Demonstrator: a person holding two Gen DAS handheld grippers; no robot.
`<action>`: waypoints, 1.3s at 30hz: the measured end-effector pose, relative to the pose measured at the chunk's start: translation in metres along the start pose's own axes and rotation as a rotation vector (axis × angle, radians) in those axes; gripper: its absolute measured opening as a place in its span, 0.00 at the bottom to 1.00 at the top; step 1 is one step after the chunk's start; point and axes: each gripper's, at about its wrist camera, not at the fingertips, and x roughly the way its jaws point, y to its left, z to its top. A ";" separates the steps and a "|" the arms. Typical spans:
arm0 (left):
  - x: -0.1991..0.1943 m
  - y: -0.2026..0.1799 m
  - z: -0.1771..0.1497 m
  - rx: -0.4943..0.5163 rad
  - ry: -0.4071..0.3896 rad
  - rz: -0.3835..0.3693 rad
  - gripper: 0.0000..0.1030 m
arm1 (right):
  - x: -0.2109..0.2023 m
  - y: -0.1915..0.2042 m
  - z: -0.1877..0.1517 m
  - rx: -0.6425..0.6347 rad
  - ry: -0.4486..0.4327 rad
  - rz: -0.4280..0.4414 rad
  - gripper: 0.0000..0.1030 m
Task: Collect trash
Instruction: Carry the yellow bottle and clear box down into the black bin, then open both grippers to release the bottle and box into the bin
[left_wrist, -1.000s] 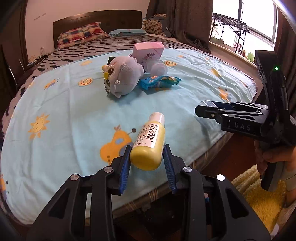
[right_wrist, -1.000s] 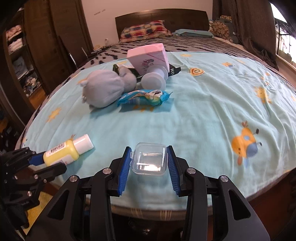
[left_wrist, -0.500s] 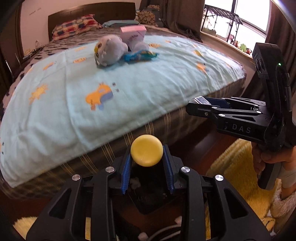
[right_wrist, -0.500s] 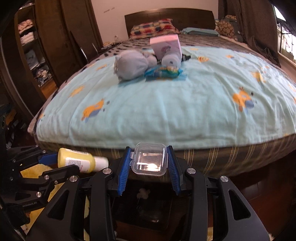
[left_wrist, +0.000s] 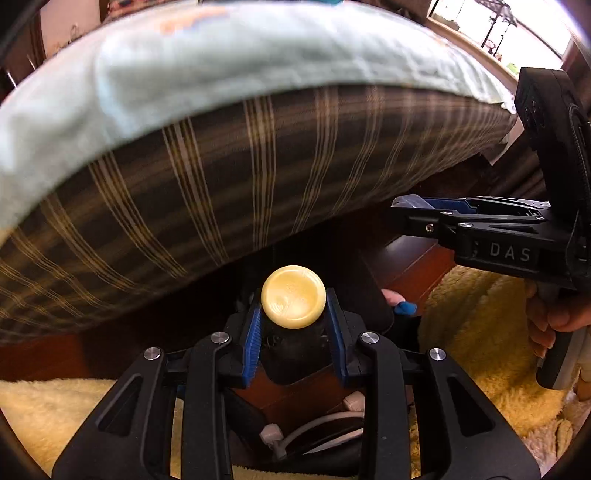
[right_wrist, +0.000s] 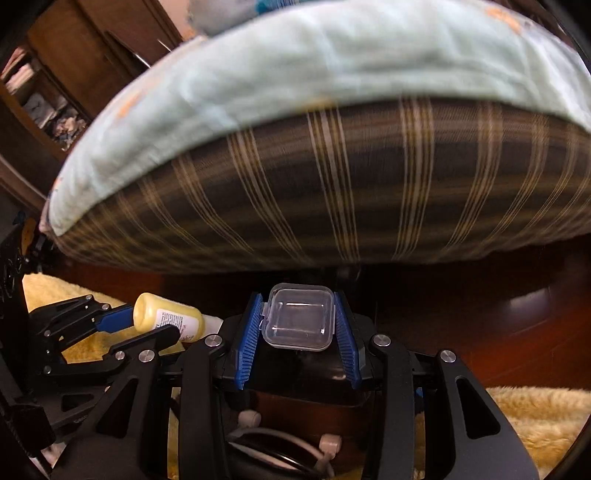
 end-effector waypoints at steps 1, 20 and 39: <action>0.007 0.001 -0.001 -0.007 0.021 -0.008 0.29 | 0.003 0.000 0.000 0.002 0.007 -0.005 0.39; 0.039 0.013 -0.007 -0.040 0.081 -0.057 0.31 | 0.036 0.008 -0.005 0.004 0.022 -0.018 0.48; -0.039 0.023 0.016 -0.035 -0.064 0.019 0.75 | -0.074 -0.021 0.040 -0.007 -0.226 -0.017 0.73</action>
